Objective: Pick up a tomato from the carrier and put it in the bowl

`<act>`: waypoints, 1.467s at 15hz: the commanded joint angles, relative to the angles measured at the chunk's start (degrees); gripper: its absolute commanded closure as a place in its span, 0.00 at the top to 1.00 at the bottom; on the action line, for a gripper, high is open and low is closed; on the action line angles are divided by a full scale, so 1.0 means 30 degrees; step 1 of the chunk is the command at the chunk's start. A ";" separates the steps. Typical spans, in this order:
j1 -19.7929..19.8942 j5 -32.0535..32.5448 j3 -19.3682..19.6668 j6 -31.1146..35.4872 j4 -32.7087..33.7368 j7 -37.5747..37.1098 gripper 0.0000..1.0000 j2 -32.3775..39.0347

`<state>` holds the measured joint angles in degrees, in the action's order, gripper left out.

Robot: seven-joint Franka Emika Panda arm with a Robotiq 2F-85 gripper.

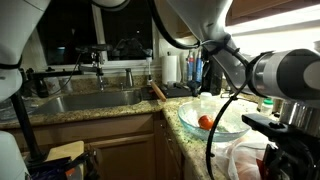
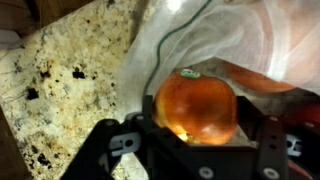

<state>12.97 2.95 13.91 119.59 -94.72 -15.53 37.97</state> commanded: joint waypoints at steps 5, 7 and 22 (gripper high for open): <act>-0.0071 0.0054 0.0114 -0.0057 -0.1135 0.0309 0.56 -0.1141; -0.0128 0.0125 0.0152 0.0007 -0.1308 0.0287 0.56 -0.1364; -0.0676 0.1182 0.0331 0.0675 -0.3279 -0.0049 0.56 -0.3868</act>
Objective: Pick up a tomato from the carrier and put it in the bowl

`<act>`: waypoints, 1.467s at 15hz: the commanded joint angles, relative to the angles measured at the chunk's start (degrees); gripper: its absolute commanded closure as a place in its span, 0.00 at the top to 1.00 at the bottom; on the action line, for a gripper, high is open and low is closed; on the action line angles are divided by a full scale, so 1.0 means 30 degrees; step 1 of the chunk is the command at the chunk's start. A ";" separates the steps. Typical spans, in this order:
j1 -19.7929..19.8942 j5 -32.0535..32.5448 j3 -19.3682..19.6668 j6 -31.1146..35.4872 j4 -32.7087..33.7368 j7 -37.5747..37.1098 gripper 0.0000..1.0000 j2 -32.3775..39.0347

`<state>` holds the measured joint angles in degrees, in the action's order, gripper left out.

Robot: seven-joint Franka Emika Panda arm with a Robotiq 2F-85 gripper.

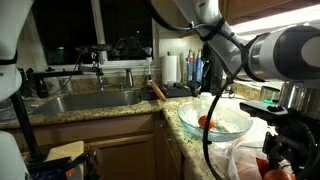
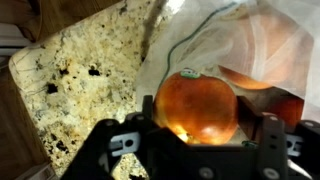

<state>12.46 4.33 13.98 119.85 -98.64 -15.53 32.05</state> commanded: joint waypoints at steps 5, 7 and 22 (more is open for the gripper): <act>-0.1094 0.1984 0.0289 0.0992 -0.3243 -0.0315 0.56 -0.3392; -0.1351 0.2478 0.0252 0.1219 -0.3857 -0.0467 0.56 -0.4036; -0.1805 0.3147 -0.0637 0.2607 -0.6027 0.0573 0.56 -0.6910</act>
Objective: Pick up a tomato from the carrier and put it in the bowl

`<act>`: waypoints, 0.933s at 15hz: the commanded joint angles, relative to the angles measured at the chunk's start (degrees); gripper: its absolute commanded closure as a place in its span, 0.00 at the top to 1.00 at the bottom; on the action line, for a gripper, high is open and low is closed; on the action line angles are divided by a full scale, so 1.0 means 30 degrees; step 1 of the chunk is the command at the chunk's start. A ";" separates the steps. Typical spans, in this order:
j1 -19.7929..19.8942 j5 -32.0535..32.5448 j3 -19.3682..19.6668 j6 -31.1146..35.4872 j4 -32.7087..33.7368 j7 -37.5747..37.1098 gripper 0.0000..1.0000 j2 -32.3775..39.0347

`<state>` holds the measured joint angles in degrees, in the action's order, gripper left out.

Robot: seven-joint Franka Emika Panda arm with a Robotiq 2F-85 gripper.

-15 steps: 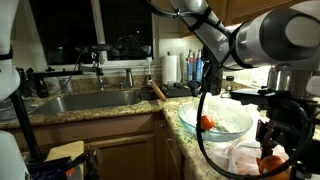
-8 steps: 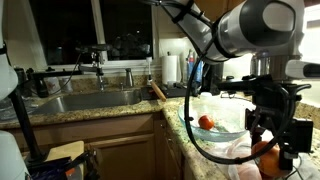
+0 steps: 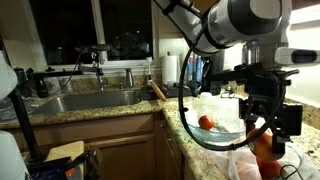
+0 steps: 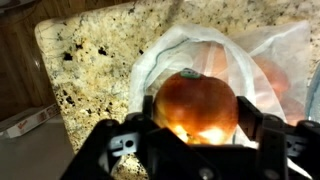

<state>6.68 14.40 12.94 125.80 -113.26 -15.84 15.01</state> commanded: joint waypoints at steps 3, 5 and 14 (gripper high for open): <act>0.0289 -0.0980 -0.0767 0.0671 -0.1050 0.2220 0.56 -0.1179; 0.0485 -0.1982 -0.1134 0.0581 -0.0897 0.3980 0.56 -0.1090; 0.0704 -0.4345 -0.1752 -0.0095 -0.0367 0.8461 0.56 -0.0756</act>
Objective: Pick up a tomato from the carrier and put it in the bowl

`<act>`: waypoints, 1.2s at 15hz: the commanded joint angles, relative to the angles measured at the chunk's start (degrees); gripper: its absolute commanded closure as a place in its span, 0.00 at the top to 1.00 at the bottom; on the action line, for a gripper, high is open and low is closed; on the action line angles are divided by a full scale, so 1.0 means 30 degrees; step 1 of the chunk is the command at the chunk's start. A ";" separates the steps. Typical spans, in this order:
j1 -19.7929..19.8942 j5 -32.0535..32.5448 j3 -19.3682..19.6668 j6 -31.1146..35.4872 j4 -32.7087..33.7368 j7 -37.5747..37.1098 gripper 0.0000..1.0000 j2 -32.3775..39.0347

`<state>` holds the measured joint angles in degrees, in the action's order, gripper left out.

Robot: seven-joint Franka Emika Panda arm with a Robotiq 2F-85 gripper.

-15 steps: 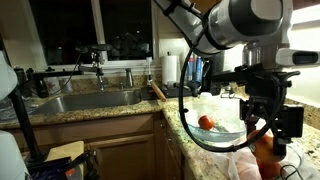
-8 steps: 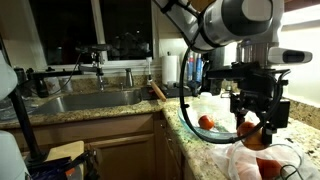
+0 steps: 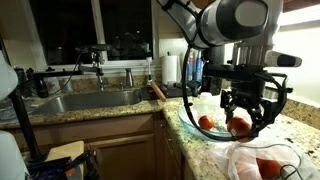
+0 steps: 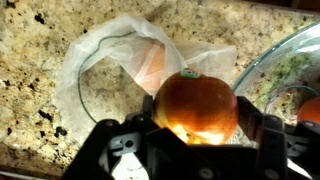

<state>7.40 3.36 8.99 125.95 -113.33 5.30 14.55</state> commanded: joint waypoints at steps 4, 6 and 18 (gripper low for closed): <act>0.0452 -0.0994 -0.0753 -0.0336 -0.0170 0.3040 0.56 -0.0521; 0.0395 -0.0864 -0.0877 -0.0380 -0.0133 0.3582 0.56 -0.0501; 0.0152 -0.0261 -0.1477 -0.0416 0.0139 0.5560 0.56 -0.0340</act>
<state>7.52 1.86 5.20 125.81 -113.06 20.49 14.56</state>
